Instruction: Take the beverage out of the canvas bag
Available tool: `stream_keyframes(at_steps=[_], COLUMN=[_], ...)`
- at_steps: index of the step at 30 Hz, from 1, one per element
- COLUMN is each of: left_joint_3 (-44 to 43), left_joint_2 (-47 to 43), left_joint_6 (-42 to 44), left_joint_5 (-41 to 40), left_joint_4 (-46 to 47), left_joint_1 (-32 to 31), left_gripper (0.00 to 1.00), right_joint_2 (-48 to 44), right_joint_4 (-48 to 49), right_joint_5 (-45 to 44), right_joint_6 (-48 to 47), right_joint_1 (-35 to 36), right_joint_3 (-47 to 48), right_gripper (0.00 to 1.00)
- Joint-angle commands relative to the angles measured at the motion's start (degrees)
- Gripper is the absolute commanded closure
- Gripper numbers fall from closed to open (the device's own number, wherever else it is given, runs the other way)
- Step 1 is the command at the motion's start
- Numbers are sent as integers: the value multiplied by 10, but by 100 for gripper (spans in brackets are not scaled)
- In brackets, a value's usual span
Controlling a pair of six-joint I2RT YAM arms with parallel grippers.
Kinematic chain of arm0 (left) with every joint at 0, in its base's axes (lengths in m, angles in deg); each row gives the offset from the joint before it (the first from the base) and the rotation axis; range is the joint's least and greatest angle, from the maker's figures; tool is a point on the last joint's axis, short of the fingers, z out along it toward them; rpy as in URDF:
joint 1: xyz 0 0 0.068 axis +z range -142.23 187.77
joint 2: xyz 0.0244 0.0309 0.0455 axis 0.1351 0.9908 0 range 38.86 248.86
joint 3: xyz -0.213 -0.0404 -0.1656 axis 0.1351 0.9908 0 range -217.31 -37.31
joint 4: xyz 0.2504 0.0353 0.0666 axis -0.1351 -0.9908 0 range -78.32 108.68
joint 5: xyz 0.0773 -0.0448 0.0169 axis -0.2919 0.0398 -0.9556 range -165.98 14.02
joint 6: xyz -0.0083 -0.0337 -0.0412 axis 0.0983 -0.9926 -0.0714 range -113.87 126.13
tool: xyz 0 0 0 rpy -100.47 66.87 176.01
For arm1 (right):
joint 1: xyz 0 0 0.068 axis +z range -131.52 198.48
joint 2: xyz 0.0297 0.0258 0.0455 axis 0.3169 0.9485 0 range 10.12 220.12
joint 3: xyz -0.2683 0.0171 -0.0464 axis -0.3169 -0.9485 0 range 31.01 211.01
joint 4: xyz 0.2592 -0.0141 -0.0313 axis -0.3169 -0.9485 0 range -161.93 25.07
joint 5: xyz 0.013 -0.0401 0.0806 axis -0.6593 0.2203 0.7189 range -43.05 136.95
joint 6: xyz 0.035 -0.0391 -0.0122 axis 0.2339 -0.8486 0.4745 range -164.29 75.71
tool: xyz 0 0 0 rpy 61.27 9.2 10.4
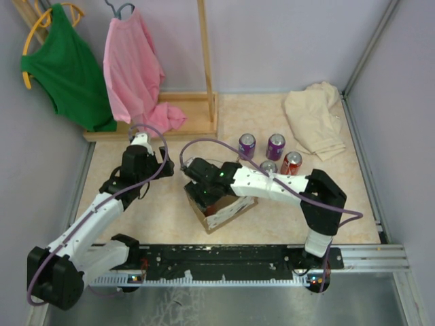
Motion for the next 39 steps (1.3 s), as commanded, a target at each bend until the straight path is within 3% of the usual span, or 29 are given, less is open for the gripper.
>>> stream_keyframes(at_steps=[1, 4, 5, 23, 29, 39], left_joint_3=[-10, -10, -9, -16, -16, -11], left_joint_2=[-5, -6, -6, -6, -6, -6], left_joint_6=[0, -1, -2, -1, -1, 0], left_joint_5=[2, 2, 1, 3, 2, 0], left_joint_4=[8, 7, 7, 8, 8, 17], left_joint_1=[-3, -2, -1, -2, -2, -2], left_gripper=[0, 0, 0, 0, 0, 0], right_joint_2=[-4, -11, -12, -128, -145, -173], right_joint_4=[5, -1, -5, -44, -75, -118], right_joint_5=[-23, -31, -34, -133, -217, -302], right_joint_6=[-7, -10, -12, -66, -81, -90], right_joint_1=[1, 1, 1, 2, -1, -108], right_joint_3=[-2, 1, 3, 93, 161, 266], right_gripper=[65, 96, 100, 100, 100, 100])
